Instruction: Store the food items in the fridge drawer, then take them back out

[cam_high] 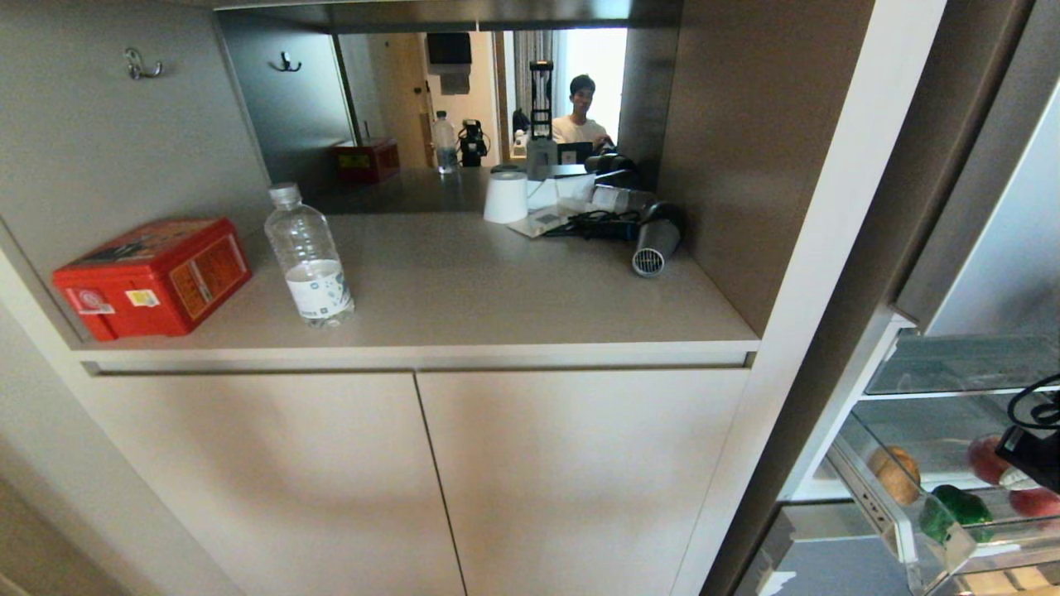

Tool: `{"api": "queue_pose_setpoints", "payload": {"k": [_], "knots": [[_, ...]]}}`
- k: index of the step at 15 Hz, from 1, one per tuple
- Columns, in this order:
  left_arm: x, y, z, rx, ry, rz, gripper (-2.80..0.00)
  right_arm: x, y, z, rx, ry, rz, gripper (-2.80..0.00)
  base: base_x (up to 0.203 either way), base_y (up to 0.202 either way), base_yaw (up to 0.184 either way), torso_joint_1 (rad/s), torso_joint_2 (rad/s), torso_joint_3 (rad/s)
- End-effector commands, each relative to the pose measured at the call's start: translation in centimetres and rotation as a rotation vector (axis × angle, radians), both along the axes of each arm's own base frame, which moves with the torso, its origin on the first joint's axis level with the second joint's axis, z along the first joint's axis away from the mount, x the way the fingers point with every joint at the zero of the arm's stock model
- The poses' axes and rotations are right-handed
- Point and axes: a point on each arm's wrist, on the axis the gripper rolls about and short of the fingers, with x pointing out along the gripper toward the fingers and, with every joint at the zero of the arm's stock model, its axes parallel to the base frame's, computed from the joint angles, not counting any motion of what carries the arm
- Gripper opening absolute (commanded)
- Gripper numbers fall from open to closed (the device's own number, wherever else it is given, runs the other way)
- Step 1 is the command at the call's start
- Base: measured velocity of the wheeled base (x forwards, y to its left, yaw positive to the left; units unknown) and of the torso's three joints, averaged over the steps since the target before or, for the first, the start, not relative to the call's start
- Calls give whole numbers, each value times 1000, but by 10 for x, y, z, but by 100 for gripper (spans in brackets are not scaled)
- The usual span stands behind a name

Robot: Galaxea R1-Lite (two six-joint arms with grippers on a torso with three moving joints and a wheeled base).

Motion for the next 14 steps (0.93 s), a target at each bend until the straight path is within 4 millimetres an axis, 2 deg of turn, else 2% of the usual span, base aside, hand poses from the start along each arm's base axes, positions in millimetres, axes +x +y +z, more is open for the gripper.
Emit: {"api": "queue_pose_setpoints", "payload": {"k": [1, 7, 14], "knots": [[1, 0, -3, 0, 10, 0, -280, -1, -4, -1, -1, -1, -11, -280, 0, 0, 0, 0, 0, 0], [1, 0, -3, 0, 10, 0, -280, -5, -2, 8, -7, -11, -8, -280, 0, 0, 0, 0, 0, 0], [1, 0, -3, 0, 10, 0, -280, -24, 23, 39, 40, -52, 40, -280, 0, 0, 0, 0, 0, 0]]}}
